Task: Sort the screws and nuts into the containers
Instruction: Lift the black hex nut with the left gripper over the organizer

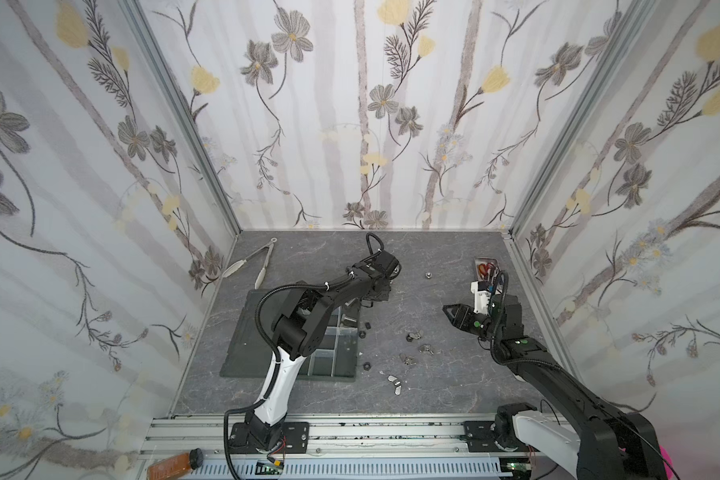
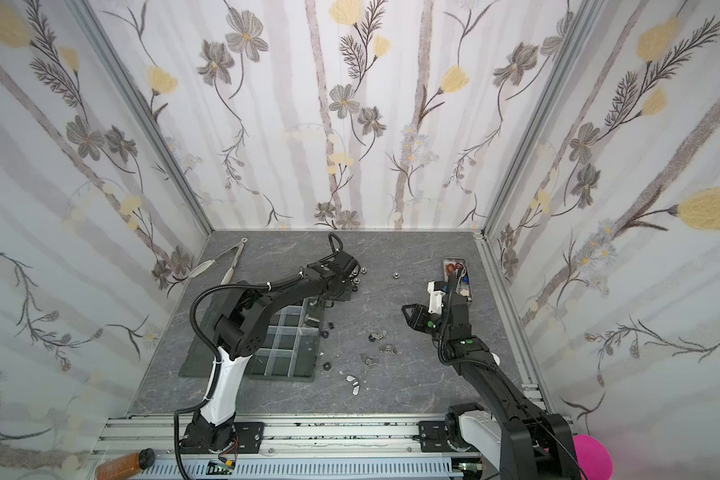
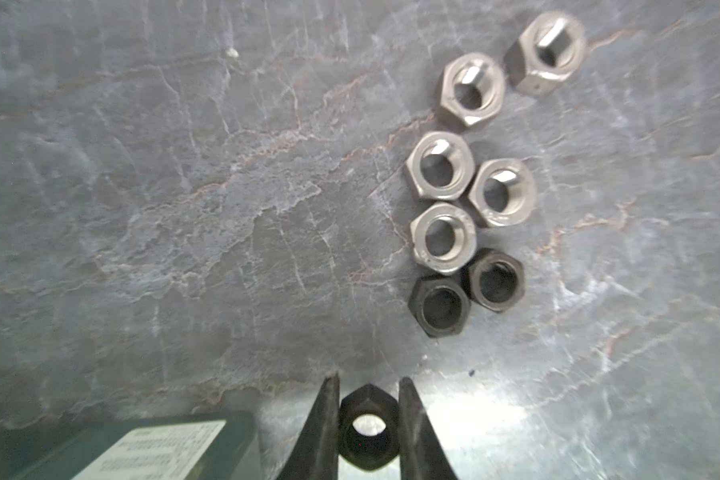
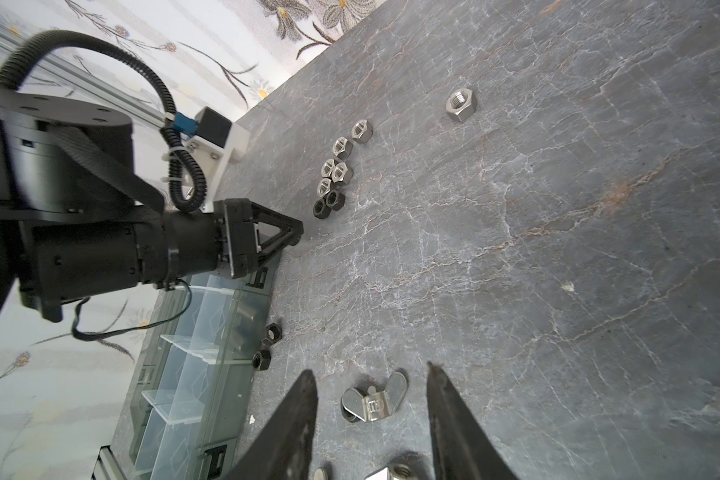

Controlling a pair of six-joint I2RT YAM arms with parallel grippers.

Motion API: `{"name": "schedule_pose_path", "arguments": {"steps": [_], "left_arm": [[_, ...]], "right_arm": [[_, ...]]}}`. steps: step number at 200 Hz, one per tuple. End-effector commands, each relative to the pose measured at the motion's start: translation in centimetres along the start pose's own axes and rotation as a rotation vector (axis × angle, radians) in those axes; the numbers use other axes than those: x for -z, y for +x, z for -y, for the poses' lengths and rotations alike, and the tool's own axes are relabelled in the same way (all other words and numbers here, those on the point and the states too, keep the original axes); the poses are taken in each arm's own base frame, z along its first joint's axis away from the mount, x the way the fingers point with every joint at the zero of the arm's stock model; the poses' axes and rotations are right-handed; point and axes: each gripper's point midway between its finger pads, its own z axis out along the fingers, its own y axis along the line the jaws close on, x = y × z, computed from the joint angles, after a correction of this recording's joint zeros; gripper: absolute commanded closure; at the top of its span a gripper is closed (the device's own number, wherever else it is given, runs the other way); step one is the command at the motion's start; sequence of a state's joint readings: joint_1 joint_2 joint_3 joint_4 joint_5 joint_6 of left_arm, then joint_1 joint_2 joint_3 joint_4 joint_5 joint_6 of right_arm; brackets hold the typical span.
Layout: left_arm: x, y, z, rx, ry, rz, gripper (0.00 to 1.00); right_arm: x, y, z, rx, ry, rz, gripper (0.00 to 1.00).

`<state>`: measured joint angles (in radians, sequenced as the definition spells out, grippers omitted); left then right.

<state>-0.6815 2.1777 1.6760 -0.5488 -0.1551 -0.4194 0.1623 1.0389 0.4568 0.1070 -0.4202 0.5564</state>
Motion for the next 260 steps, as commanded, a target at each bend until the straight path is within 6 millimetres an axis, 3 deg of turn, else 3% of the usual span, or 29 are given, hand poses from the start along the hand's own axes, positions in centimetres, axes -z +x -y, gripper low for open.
{"name": "schedule_pose_path", "arguments": {"steps": [1,51,106,114,171,209,260], "left_arm": [[2.1,-1.4,0.6,0.029,0.045,0.058,0.80],[7.2,-1.7,-0.2,0.067,0.101,0.138,0.80],[11.0,0.3,-3.2,0.112,0.109,0.187,0.80],[10.8,1.3,-4.0,0.114,0.095,0.174,0.80],[12.6,3.2,-7.8,0.174,0.074,0.202,0.80],[12.3,5.7,-10.7,0.234,0.053,0.188,0.79],[11.6,7.9,-12.7,0.270,0.006,0.170,0.79]], "right_arm": [[0.3,-0.4,-0.3,0.018,-0.001,0.009,0.55],[0.8,-0.2,-0.6,0.018,-0.006,0.006,0.55],[0.5,0.4,-1.3,0.012,-0.026,-0.007,0.55],[0.4,0.5,-1.5,0.014,-0.029,-0.007,0.55],[-1.1,2.2,-3.0,0.033,-0.044,-0.053,0.55],[-2.0,2.8,-4.0,0.046,-0.060,-0.078,0.55],[-2.9,2.9,-4.8,0.069,-0.072,-0.107,0.55]]}}
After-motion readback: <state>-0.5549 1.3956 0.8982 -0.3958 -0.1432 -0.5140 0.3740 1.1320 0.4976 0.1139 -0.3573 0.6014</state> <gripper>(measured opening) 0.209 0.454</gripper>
